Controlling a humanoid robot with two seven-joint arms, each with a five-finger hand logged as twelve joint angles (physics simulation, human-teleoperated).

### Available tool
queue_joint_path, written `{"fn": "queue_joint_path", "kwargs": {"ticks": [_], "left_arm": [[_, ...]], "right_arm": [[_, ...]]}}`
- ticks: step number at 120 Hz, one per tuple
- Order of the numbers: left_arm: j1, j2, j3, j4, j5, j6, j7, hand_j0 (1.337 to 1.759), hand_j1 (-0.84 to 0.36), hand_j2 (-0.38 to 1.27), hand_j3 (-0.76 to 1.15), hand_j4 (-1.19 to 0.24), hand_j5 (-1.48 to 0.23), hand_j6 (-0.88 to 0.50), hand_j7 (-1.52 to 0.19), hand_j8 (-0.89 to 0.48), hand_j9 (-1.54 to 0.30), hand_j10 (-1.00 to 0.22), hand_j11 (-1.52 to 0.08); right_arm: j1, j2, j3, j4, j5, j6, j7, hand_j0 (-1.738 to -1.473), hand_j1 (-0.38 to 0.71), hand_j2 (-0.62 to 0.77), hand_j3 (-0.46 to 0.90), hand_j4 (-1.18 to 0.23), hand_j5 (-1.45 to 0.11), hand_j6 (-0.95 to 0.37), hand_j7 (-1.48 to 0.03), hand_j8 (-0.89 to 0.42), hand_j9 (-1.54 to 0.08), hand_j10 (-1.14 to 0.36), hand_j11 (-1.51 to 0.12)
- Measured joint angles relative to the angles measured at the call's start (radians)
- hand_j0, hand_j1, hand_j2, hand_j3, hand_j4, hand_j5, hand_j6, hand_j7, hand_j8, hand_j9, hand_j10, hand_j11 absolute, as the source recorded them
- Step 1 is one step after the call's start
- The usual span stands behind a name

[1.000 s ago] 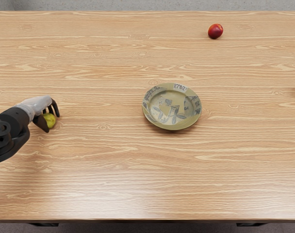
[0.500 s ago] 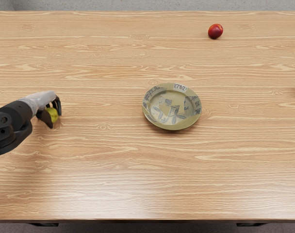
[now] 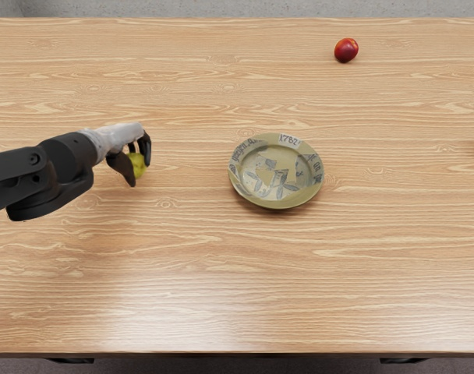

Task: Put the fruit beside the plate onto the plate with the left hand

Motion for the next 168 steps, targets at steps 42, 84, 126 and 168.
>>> {"fn": "queue_joint_path", "kwargs": {"ticks": [42, 84, 126, 168], "left_arm": [[-0.048, -0.104, -0.051, 0.001, 0.001, -0.019, -0.001, 1.651, -0.33, 0.43, 0.00, -0.78, -1.19, -0.40, -1.12, -0.40, -1.13, -0.68, -1.12], [-0.115, -0.248, -0.070, 0.005, 0.005, -0.035, 0.000, 1.652, -0.33, 0.47, 0.00, -0.78, -1.19, -0.40, -1.12, -0.41, -1.11, -0.76, -1.11], [-0.132, -0.411, -0.084, 0.061, 0.015, -0.034, 0.000, 1.651, -0.32, 0.49, 0.00, -0.78, -1.19, -0.42, -1.12, -0.41, -1.11, -0.81, -1.11], [-0.100, -0.497, -0.071, 0.256, 0.021, -0.034, 0.001, 1.651, -0.32, 0.49, 0.00, -0.78, -1.17, -0.43, -1.12, -0.44, -1.10, -0.81, -1.10]], "right_arm": [[0.000, 0.000, -0.001, 0.000, 0.000, 0.000, 0.000, -1.658, -0.35, 0.00, 0.00, 0.00, 0.00, 0.00, 0.00, 0.00, 0.00, 0.00, 0.00], [0.000, 0.000, -0.001, 0.000, 0.000, 0.000, 0.000, -1.658, -0.35, 0.00, 0.00, 0.00, 0.00, 0.00, 0.00, 0.00, 0.00, 0.00, 0.00], [0.000, 0.000, -0.001, 0.000, 0.000, 0.000, 0.000, -1.658, -0.35, 0.00, 0.00, 0.00, 0.00, 0.00, 0.00, 0.00, 0.00, 0.00, 0.00], [-0.001, 0.000, -0.001, 0.000, 0.000, 0.000, 0.000, -1.658, -0.35, 0.00, 0.00, 0.00, 0.00, 0.00, 0.00, 0.00, 0.00, 0.00, 0.00]]}}
